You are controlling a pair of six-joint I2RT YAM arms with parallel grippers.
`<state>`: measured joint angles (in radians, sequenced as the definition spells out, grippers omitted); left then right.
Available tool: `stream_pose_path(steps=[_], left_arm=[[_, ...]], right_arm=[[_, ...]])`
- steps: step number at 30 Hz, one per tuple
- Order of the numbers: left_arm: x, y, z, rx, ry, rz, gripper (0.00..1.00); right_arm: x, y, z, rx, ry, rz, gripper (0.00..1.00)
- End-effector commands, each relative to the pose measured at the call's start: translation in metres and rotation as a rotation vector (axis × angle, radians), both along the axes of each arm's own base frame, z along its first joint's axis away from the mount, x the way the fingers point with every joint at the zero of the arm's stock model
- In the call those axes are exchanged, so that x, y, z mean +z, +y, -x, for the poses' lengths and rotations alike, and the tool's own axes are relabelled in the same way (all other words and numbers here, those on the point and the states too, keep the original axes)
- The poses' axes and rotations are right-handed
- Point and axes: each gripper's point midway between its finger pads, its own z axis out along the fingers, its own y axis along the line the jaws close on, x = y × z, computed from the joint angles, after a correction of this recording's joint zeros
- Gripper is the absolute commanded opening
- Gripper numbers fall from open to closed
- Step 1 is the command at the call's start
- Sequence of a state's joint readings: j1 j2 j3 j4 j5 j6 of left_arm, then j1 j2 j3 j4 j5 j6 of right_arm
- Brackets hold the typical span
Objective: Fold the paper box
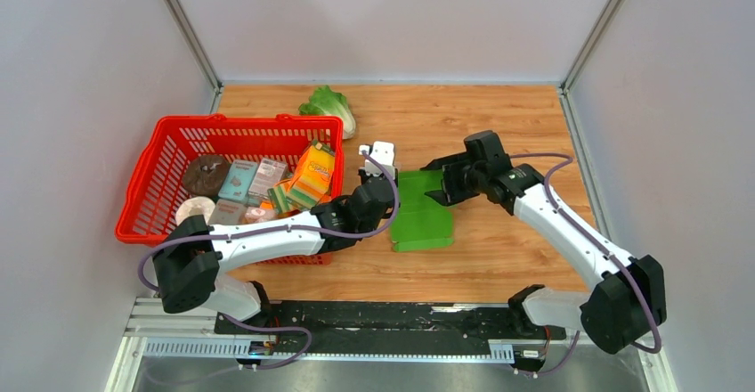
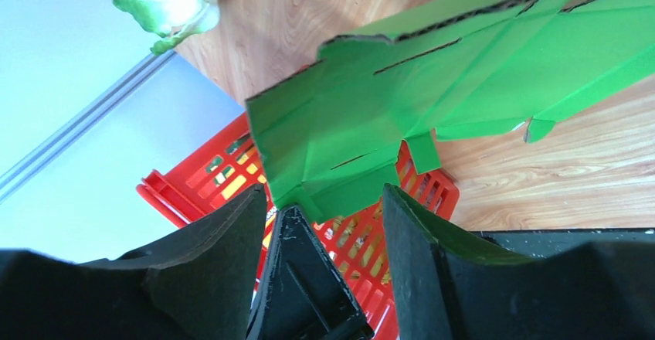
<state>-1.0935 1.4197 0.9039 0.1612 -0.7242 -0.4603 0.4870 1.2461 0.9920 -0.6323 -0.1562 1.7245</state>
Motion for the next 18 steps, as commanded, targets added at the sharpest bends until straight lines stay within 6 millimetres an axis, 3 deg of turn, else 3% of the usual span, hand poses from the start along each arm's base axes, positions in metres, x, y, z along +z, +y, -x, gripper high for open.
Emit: stream_pose_path(steps=[1, 10, 18], left_arm=[[0.012, -0.001, -0.003, 0.015, -0.04, 0.018, 0.0], [0.009, -0.004, -0.001, 0.005, -0.035, 0.006, 0.0], [0.007, -0.006, 0.001, -0.004, -0.042, -0.018, 0.0]], right_arm=[[0.018, -0.009, -0.014, -0.059, -0.058, -0.021, 0.56], [0.026, 0.004, -0.028, -0.029, -0.081, -0.063, 0.48], [0.019, 0.011, -0.036, -0.013, -0.07, -0.066, 0.44]])
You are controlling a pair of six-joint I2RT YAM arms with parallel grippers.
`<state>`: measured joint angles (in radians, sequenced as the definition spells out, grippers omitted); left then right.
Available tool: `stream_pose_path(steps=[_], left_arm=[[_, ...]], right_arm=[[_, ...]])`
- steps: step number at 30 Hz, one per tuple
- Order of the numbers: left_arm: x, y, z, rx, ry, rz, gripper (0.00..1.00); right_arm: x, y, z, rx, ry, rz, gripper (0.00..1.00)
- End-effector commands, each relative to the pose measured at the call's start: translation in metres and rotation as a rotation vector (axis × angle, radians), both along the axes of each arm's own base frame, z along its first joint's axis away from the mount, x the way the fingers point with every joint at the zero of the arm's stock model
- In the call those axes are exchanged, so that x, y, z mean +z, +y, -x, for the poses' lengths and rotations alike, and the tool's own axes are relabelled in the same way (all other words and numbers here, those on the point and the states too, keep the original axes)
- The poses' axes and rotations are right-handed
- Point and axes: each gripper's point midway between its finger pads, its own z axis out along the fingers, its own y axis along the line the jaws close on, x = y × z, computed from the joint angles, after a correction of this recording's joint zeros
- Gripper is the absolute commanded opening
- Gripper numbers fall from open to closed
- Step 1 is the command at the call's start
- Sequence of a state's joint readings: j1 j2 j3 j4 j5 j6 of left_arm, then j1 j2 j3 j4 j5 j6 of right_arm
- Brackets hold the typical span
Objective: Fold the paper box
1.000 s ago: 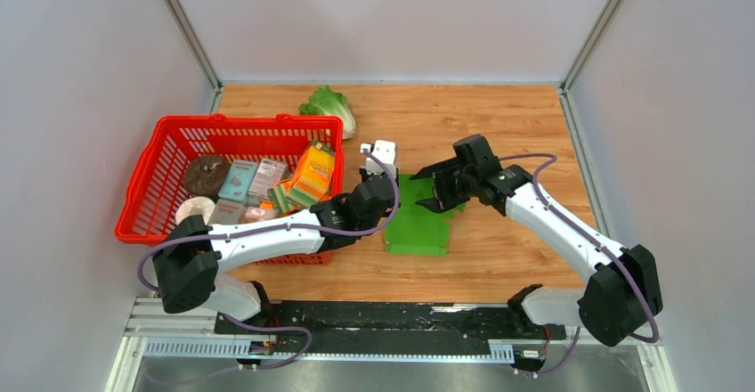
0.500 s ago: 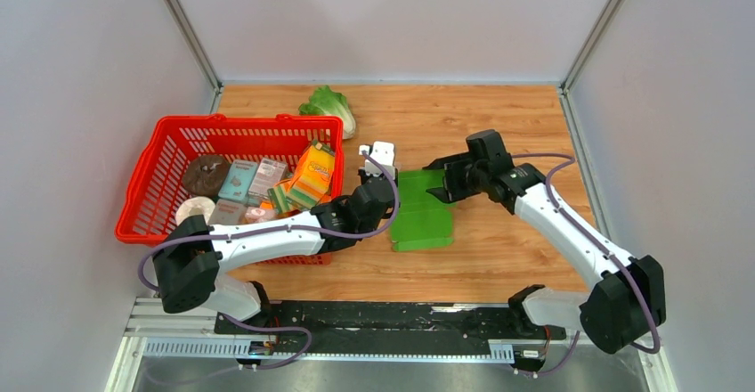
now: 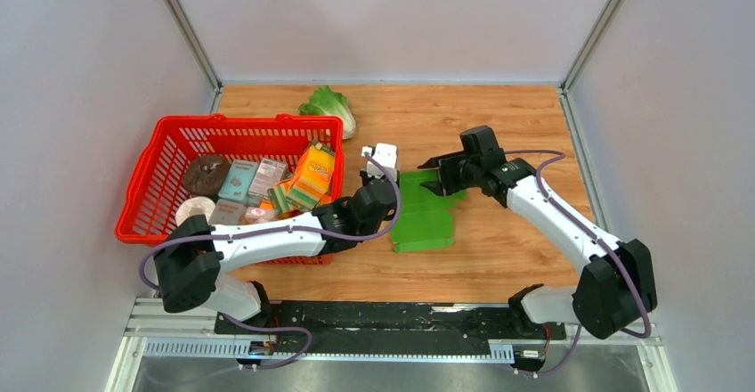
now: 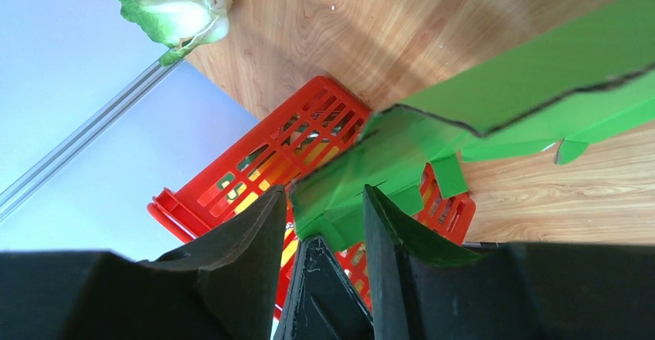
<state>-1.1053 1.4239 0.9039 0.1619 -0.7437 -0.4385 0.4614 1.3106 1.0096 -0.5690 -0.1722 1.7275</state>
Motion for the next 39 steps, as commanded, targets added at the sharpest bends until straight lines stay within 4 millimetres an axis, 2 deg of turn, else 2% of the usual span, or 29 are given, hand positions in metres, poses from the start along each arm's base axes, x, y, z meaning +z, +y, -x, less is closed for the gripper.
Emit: stream_pose_path(steps=[1, 8, 10, 12, 13, 19, 22, 23, 25, 26, 28, 29, 30, 32, 33, 34, 35, 39], left_arm=[[0.007, -0.006, -0.002, -0.004, -0.032, 0.005, 0.0], [0.005, -0.005, -0.001, -0.003, -0.035, -0.012, 0.0], [0.003, -0.005, -0.002, -0.001, -0.034, -0.013, 0.0], [0.002, -0.006, -0.002, -0.003, -0.032, -0.016, 0.0], [0.001, -0.007, -0.001, -0.007, -0.03, -0.016, 0.0], [-0.007, -0.011, 0.003, -0.04, -0.007, -0.023, 0.0], [-0.015, -0.013, 0.006, -0.064, 0.013, -0.028, 0.11], [-0.018, -0.014, 0.007, -0.073, 0.02, -0.03, 0.22], [-0.022, -0.014, 0.012, -0.102, 0.035, -0.034, 0.29], [-0.025, -0.014, 0.015, -0.116, 0.042, -0.038, 0.36], [-0.022, -0.016, 0.023, -0.168, 0.057, -0.024, 0.41], [-0.024, -0.015, 0.026, -0.184, 0.068, -0.021, 0.48], [-0.016, -0.017, 0.033, -0.225, 0.074, 0.003, 0.5], [-0.013, -0.018, 0.043, -0.287, 0.076, 0.011, 0.54], [-0.005, -0.022, 0.052, -0.346, 0.077, 0.033, 0.54], [-0.002, -0.023, 0.056, -0.375, 0.078, 0.034, 0.54], [-0.002, -0.022, 0.058, -0.393, 0.081, 0.017, 0.49], [-0.012, -0.02, 0.071, -0.512, 0.128, -0.012, 0.46]], right_arm=[[0.022, 0.009, -0.016, 0.009, -0.062, -0.047, 0.44], [0.018, 0.011, -0.018, 0.022, -0.057, -0.046, 0.35], [0.015, 0.011, -0.018, 0.024, -0.054, -0.043, 0.31], [0.012, 0.012, -0.018, 0.029, -0.055, -0.051, 0.21], [0.005, 0.012, -0.016, 0.034, -0.036, -0.052, 0.2], [-0.006, 0.012, -0.013, 0.039, -0.028, -0.059, 0.1], [-0.015, 0.01, -0.015, 0.047, -0.037, -0.053, 0.02], [-0.019, 0.009, -0.014, 0.052, -0.033, -0.047, 0.0], [-0.026, 0.008, -0.014, 0.069, -0.036, -0.038, 0.0], [-0.028, 0.006, -0.014, 0.07, -0.039, -0.036, 0.0], [-0.039, 0.004, -0.013, 0.08, -0.043, -0.022, 0.0], [-0.041, 0.003, -0.013, 0.086, -0.051, -0.016, 0.0], [-0.046, 0.001, -0.011, 0.094, -0.052, -0.007, 0.0], [-0.052, -0.003, -0.007, 0.127, -0.072, 0.016, 0.0], [-0.057, -0.006, -0.008, 0.132, -0.104, 0.013, 0.0], [-0.053, -0.007, -0.008, 0.149, -0.144, 0.009, 0.0], [-0.054, -0.009, -0.007, 0.166, -0.177, 0.022, 0.0], [-0.053, -0.018, -0.01, 0.218, -0.309, 0.095, 0.0]])
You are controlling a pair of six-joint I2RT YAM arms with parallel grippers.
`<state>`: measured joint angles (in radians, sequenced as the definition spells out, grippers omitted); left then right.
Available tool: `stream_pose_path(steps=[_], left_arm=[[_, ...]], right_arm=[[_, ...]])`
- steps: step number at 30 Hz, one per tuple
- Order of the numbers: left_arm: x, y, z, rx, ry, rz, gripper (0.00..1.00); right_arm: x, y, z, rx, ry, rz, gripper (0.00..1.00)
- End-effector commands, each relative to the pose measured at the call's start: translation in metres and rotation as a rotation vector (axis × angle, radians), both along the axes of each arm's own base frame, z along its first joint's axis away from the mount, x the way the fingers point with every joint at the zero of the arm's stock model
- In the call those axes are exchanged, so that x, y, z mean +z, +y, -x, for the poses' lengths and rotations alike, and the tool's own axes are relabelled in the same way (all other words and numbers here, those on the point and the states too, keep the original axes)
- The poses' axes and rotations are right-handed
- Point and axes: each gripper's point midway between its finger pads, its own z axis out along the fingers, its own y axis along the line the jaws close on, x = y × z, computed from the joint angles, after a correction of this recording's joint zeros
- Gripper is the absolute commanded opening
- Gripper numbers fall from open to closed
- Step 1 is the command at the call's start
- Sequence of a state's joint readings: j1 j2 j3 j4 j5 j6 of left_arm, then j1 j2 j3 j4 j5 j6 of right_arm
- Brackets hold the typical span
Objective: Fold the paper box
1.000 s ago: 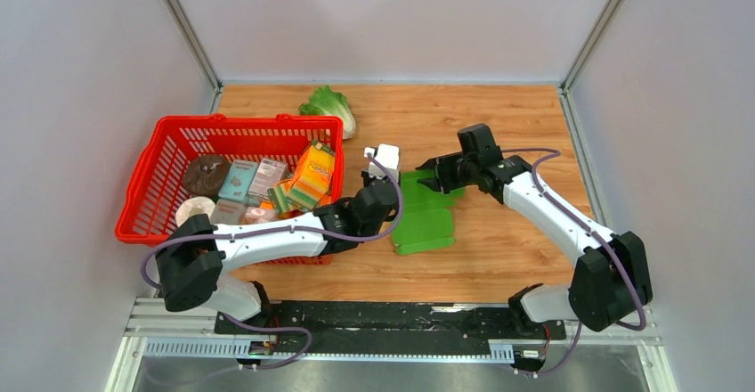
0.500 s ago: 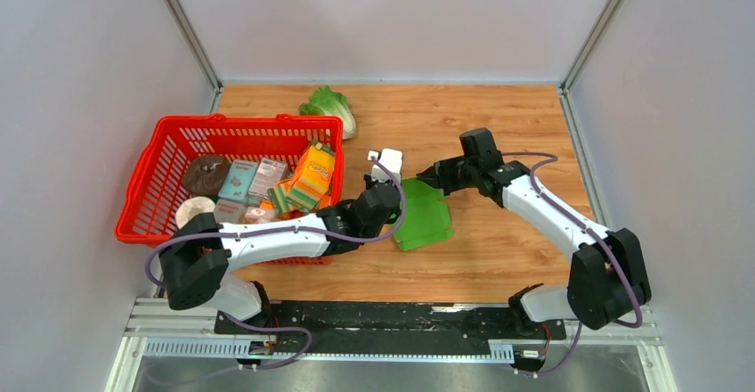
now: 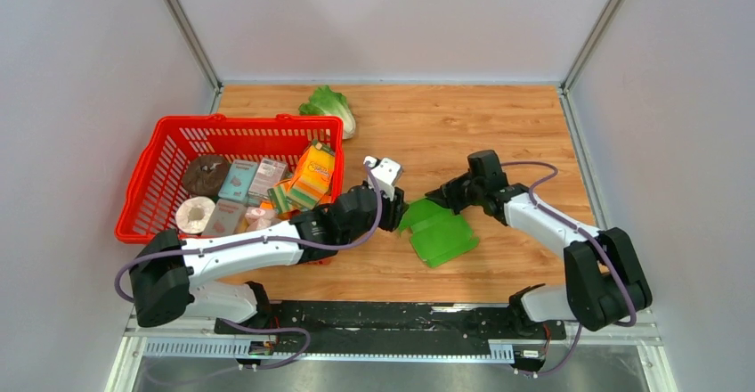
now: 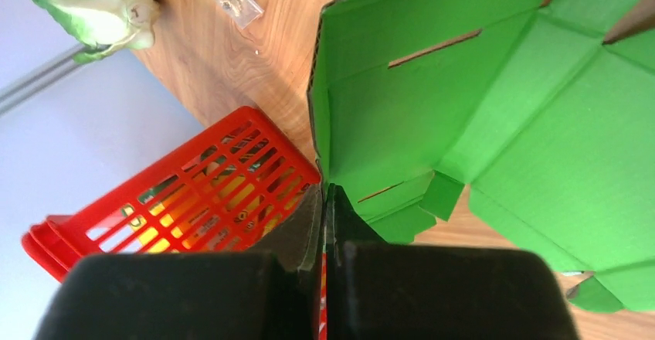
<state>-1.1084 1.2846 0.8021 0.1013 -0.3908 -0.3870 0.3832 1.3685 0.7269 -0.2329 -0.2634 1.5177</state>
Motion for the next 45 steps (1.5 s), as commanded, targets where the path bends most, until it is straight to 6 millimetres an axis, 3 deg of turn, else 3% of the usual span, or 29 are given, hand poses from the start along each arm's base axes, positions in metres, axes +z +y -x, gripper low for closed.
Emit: stream_pose_path(steps=[1, 4, 9, 13, 19, 23, 33, 37, 42, 43, 45], left_arm=[[-0.001, -0.002, 0.017, -0.172, 0.033, -0.007, 0.44], [-0.021, 0.005, 0.013, -0.182, 0.057, -0.051, 0.41], [-0.039, 0.003, 0.009, -0.218, 0.06, -0.153, 0.29], [-0.04, 0.003, 0.005, -0.221, 0.024, -0.161, 0.29], [-0.031, 0.003, 0.004, -0.263, -0.037, -0.183, 0.39], [-0.036, -0.001, 0.004, -0.313, -0.05, -0.237, 0.4], [-0.076, 0.005, -0.007, -0.311, -0.084, -0.362, 0.38], [-0.092, 0.007, -0.008, -0.307, -0.089, -0.372, 0.4], [-0.096, -0.008, -0.009, -0.338, -0.113, -0.336, 0.42], [-0.089, -0.014, -0.013, -0.334, -0.131, -0.338, 0.42], [-0.091, -0.01, -0.015, -0.297, -0.135, -0.407, 0.4]], right_arm=[[0.026, -0.002, -0.012, 0.108, -0.252, 0.036, 0.0], [0.039, 0.001, -0.016, 0.154, -0.39, 0.039, 0.0], [0.033, -0.001, -0.012, 0.21, -0.481, 0.038, 0.0], [0.034, 0.002, -0.006, 0.278, -0.556, -0.015, 0.0], [0.045, -0.005, -0.008, 0.308, -0.64, -0.05, 0.0], [0.031, -0.012, -0.007, 0.339, -0.603, -0.027, 0.0], [-0.01, -0.023, -0.01, 0.372, -0.557, 0.011, 0.0], [-0.016, -0.026, -0.012, 0.367, -0.542, 0.009, 0.0], [-0.014, -0.027, -0.013, 0.353, -0.533, -0.005, 0.0], [-0.013, -0.027, -0.011, 0.353, -0.535, -0.009, 0.0], [-0.008, -0.026, -0.01, 0.348, -0.535, -0.025, 0.0]])
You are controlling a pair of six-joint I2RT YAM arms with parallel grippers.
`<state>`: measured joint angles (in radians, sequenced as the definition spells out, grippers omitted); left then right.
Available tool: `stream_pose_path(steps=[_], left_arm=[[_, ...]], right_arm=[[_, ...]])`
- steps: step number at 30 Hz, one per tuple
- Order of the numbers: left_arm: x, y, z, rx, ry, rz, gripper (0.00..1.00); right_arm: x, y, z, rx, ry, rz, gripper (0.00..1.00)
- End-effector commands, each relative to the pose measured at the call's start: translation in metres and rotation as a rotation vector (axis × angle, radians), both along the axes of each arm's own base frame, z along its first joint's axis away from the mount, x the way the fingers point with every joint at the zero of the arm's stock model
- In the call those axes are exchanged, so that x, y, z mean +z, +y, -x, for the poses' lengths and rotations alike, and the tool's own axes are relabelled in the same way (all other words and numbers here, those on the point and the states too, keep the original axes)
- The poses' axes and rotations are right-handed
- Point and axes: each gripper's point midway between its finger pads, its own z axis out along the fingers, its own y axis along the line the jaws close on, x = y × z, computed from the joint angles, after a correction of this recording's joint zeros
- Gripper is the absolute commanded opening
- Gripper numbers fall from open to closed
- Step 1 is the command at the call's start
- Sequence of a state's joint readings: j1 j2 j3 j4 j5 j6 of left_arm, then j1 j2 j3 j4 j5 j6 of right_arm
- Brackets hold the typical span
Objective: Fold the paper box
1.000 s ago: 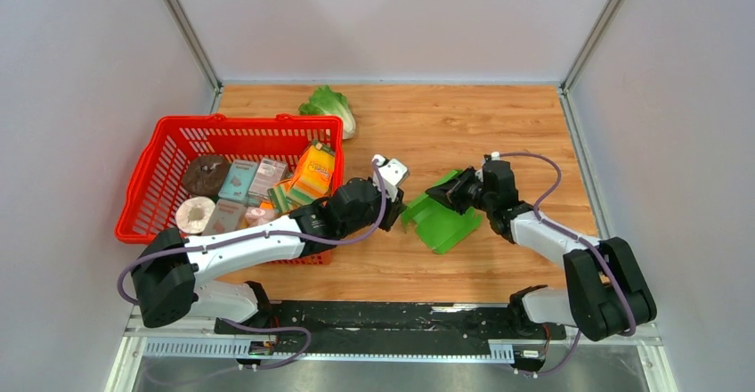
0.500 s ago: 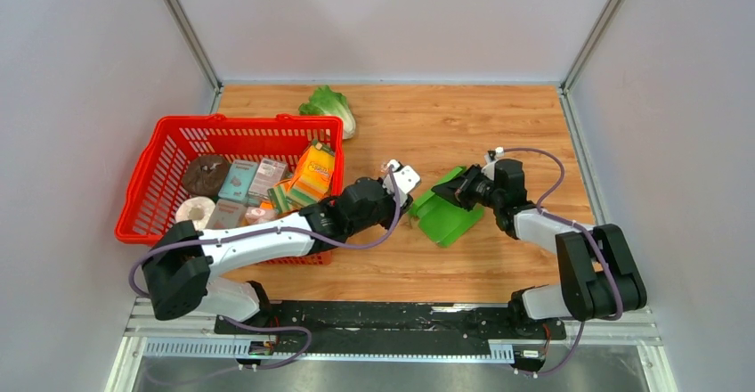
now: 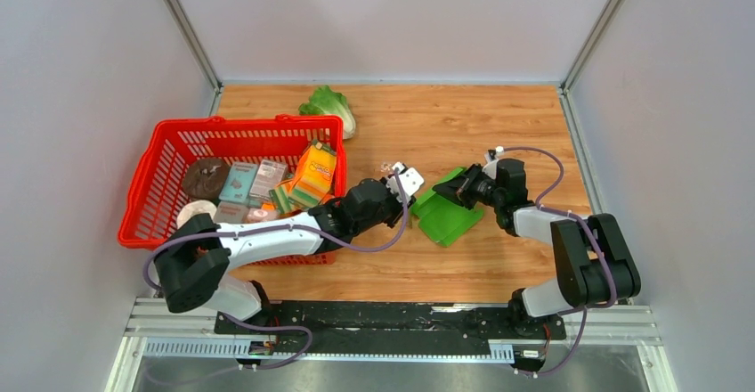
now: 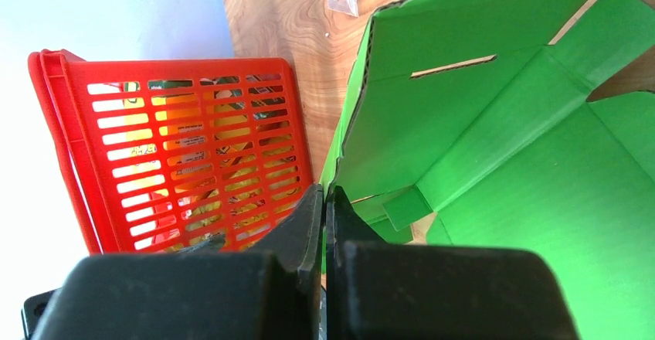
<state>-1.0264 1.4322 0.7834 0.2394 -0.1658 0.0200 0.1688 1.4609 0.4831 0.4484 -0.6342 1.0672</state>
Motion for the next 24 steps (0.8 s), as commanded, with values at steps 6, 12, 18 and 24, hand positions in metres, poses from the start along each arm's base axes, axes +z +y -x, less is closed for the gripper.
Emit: stream_pose_path(steps=[6, 12, 18, 24], left_arm=[[-0.007, 0.001, -0.003, 0.073, -0.021, -0.137, 0.41], [0.052, -0.007, 0.001, 0.056, 0.01, -0.098, 0.42], [0.074, -0.046, 0.006, -0.005, 0.106, -0.034, 0.41], [0.037, -0.085, -0.002, -0.054, 0.146, -0.046, 0.4]], right_arm=[[0.01, -0.02, 0.002, -0.067, 0.008, -0.056, 0.0], [0.018, -0.033, 0.005, -0.09, 0.033, -0.109, 0.0], [0.011, -0.062, 0.007, -0.162, 0.055, -0.085, 0.0], [0.009, -0.091, 0.012, -0.215, 0.054, -0.097, 0.0]])
